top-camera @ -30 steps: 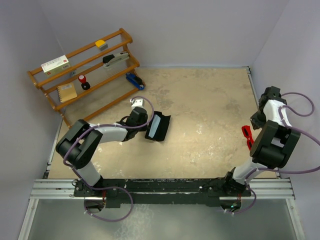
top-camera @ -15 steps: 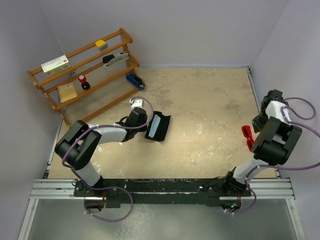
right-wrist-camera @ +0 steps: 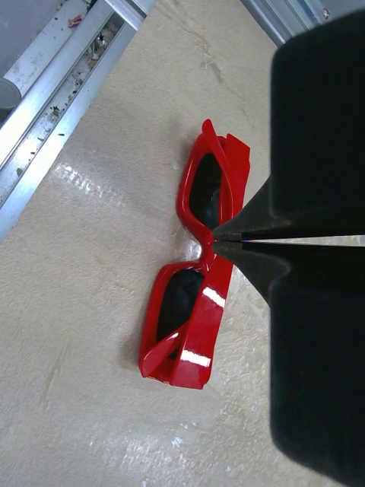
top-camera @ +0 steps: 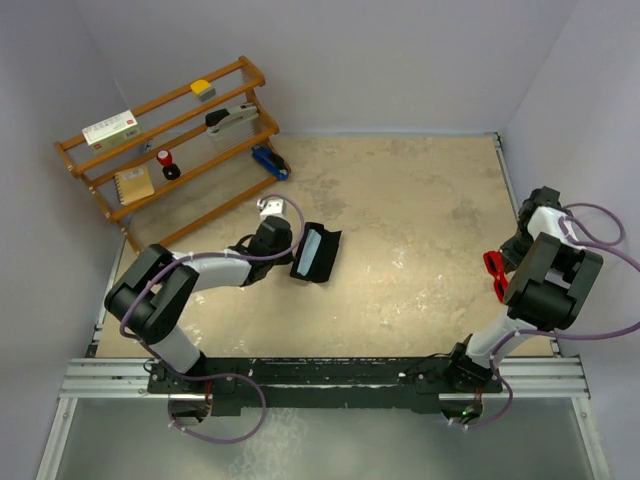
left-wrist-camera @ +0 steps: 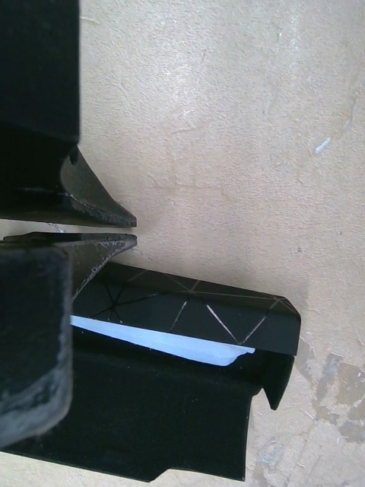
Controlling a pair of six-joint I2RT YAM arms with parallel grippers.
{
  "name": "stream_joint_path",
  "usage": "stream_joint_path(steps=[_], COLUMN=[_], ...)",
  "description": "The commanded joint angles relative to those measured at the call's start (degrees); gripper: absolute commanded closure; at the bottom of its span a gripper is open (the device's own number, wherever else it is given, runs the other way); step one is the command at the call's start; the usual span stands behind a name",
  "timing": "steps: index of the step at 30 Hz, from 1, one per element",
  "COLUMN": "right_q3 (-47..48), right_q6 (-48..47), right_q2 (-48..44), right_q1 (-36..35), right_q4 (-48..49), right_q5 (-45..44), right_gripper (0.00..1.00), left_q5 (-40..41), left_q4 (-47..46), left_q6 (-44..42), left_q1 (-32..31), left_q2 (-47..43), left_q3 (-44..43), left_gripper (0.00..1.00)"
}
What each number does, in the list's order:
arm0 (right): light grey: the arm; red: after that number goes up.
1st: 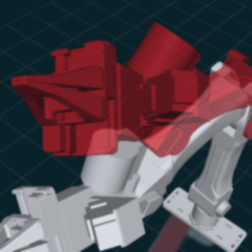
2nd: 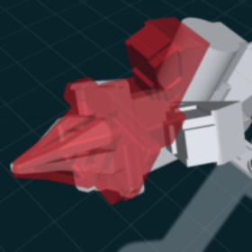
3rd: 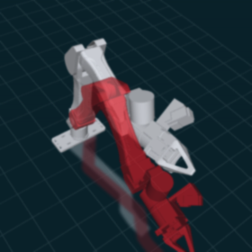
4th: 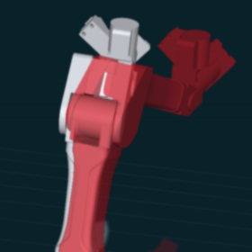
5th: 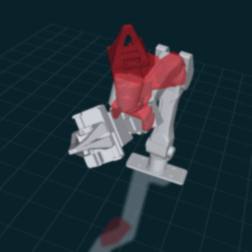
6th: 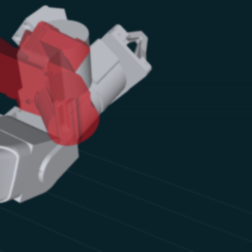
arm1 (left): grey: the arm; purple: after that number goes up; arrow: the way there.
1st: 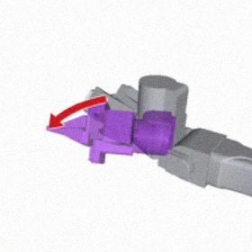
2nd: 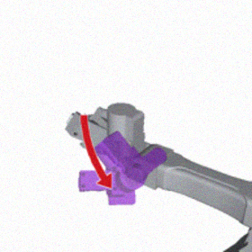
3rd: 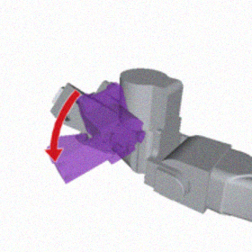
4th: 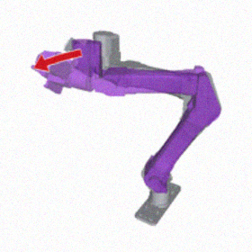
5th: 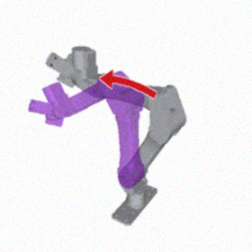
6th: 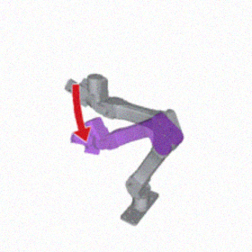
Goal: Organize the sunglasses
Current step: Adjust the sunglasses at the center of the board.
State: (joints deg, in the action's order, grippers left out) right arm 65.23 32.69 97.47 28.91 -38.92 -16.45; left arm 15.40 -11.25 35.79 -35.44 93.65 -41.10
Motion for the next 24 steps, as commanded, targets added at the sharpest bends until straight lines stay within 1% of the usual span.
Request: stream_joint_path(steps=[1,7,17,24], right_q3=[-0.77,-1.58,0.1,1.75], right_q6=[0.85,0.67,1.31,1.36], right_q2=[-0.8,-1.57,-2.54,-0.6], right_q1=[0.19,0.19,0.19,0.27], right_q4=[0.43,1.79,0.59,-0.14], right_q5=[1.61,1.43,0.0,-0.74], right_gripper=[1.0,1.0,1.0,1.0], left_q5=[0.24,0.26,0.49,0.96], left_q4=[-1.8,-1.26,-0.97,-1.11], left_q6=[-0.43,-0.33,-0.38,-0.76], left_q1=[-0.33,-0.31,-0.33,-0.33], left_q2=[-2.8,-3.55,-3.99,-4.17], left_q3=[0.66,0.25,0.73,1.38], left_gripper=[0.96,0.96,0.96,0.96])
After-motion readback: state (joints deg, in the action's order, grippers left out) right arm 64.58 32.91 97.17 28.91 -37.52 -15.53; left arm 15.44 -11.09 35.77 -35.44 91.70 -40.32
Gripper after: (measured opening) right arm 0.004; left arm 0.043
